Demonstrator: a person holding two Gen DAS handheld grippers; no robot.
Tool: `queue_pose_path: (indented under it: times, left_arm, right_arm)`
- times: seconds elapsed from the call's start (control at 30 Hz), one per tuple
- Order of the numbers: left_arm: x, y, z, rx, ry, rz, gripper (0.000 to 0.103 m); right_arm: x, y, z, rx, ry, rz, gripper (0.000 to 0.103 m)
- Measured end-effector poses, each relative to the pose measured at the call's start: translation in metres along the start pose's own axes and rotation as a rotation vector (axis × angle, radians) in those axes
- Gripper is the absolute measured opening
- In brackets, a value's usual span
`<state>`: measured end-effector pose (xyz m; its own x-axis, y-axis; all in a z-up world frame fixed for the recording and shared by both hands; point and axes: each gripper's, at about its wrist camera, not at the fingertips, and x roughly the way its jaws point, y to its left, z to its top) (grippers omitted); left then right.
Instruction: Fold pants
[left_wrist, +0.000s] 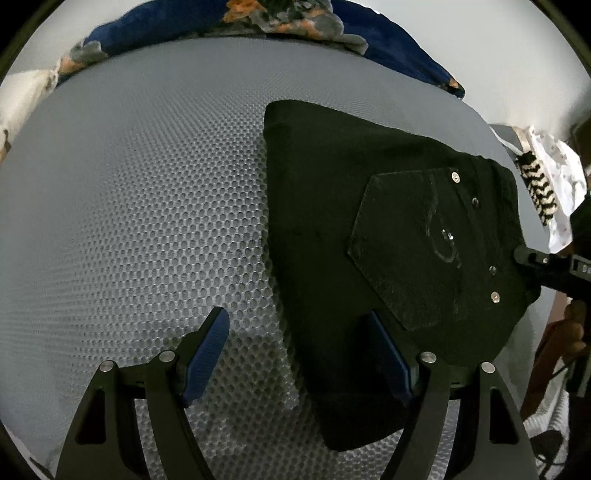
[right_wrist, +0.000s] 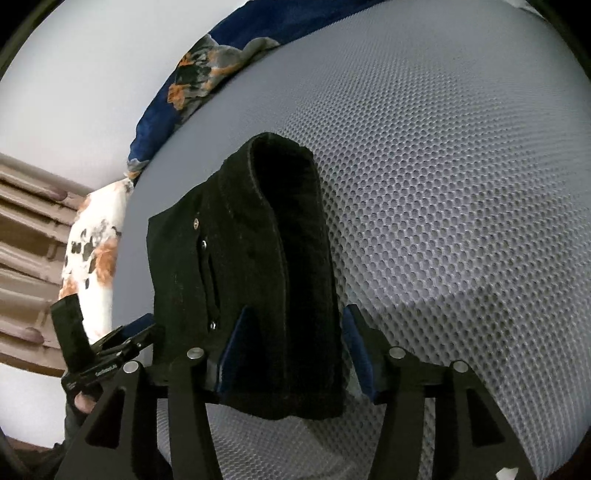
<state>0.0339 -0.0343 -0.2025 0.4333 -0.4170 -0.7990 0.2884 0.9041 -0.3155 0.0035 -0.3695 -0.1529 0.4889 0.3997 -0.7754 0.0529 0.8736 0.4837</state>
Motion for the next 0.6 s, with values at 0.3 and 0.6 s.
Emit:
queue_pose_path:
  times: [0.3,0.6]
  left_arm:
    - [0.004,0.017,0.014,-0.061,0.027,-0.137,0.077]
    - [0.011,0.029,0.023,-0.137,0.064,-0.314,0.077]
  right_arm:
    - [0.016,-0.01,0.011,-0.002,0.062,0.093,0.056]
    - [0.02,-0.017,0.02,-0.009,0.102,0.172,0.055]
